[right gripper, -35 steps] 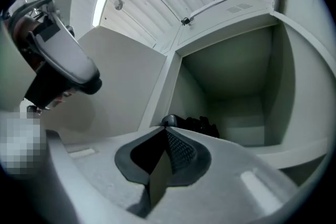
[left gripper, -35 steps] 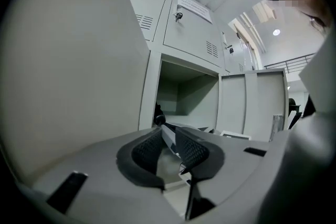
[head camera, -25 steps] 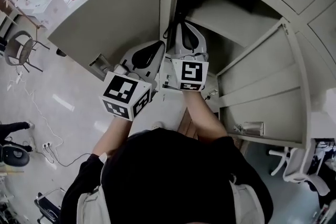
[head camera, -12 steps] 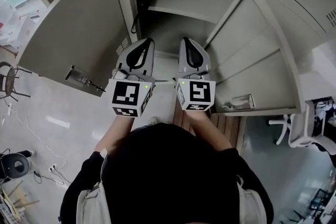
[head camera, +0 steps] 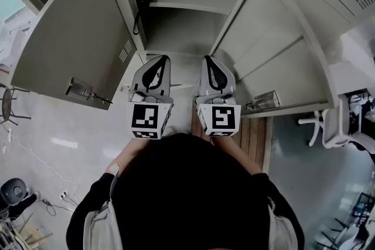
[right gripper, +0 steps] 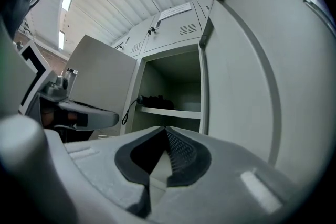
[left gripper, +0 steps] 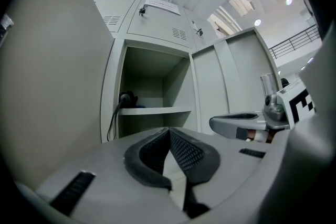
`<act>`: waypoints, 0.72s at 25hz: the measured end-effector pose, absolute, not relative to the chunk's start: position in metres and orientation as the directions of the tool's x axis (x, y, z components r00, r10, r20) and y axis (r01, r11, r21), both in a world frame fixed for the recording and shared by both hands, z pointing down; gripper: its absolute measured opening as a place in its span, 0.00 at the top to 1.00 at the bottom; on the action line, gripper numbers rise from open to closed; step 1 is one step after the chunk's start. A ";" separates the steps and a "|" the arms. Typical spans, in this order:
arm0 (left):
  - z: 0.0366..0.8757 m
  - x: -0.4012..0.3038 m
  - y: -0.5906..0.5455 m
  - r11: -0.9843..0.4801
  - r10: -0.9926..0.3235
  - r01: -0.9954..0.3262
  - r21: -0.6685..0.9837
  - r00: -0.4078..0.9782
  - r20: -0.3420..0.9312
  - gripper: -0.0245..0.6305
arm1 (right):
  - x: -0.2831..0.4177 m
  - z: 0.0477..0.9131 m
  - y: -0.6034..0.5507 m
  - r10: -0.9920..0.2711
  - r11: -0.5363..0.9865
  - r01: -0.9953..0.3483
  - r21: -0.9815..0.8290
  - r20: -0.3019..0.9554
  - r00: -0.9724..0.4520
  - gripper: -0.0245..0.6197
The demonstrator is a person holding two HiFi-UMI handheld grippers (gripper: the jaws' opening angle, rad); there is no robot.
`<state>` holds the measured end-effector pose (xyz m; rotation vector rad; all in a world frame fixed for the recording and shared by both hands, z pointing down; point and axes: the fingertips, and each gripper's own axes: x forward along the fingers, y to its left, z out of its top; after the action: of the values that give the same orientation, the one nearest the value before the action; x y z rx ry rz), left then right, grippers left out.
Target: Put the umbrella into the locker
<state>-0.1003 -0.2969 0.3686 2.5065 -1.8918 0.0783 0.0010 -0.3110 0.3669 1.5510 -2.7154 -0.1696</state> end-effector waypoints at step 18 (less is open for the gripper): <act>0.369 -0.109 -0.284 -0.259 -0.966 -0.965 -0.038 0.258 0.030 0.95 | -0.018 0.358 -0.303 -0.825 0.556 -0.829 0.065 -0.077 -0.560 0.96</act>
<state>-0.1092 -0.2843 0.3689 2.5015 -1.9188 0.0739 -0.0183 -0.3032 0.3584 1.4905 -2.8041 -0.1497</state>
